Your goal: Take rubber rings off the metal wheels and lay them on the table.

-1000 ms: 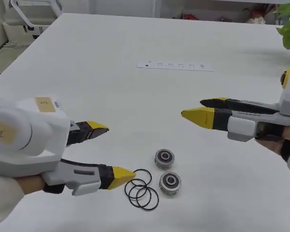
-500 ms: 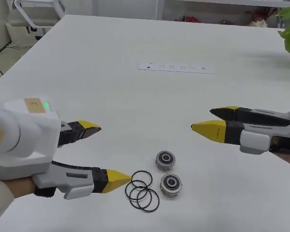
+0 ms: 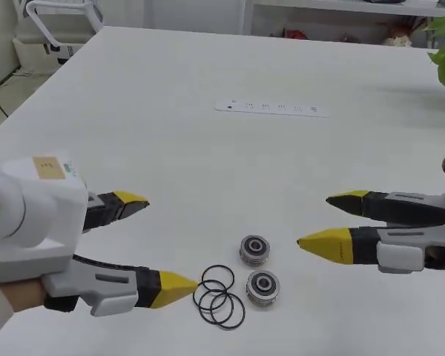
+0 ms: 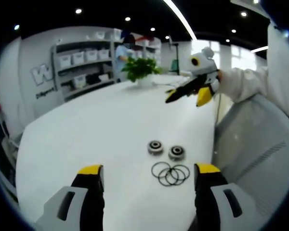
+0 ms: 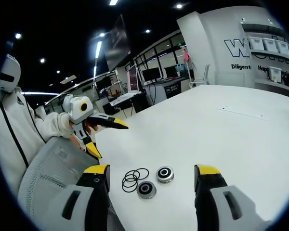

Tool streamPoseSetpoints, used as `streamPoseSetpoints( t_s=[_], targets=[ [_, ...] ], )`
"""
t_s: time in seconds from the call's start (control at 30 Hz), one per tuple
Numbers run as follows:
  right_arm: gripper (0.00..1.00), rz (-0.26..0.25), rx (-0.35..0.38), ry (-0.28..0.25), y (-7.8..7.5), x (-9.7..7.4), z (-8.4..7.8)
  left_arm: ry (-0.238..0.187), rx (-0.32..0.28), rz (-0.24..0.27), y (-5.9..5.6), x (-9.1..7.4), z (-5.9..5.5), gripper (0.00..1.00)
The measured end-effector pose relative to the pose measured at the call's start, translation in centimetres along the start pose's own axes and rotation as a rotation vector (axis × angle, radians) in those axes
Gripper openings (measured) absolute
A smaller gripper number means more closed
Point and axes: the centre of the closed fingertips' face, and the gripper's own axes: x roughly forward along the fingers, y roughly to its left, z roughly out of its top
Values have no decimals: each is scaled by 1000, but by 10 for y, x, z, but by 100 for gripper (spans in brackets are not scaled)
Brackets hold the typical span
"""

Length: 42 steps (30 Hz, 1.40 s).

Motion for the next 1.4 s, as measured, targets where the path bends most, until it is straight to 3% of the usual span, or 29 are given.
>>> streamPoseSetpoints(
  t_s=[0.47,0.6,1.07,1.23,1.4],
  targets=[
    [73,24,-7,87,9,-9,-31,-10,-36,8,3,-5,-4,79],
    [78,26,0,83,10,-15,-36,-18,-47,11,4,-6,-4,79],
    [85,26,9,105,9,-21,-53,-18,-79,21,7,-7,-14,80],
    [85,21,27,116,8,-24,-63,-15,-97,22,7,-8,-18,80],
    [85,13,39,103,7,-26,-62,-16,-106,21,7,-8,-20,80]
  ],
)
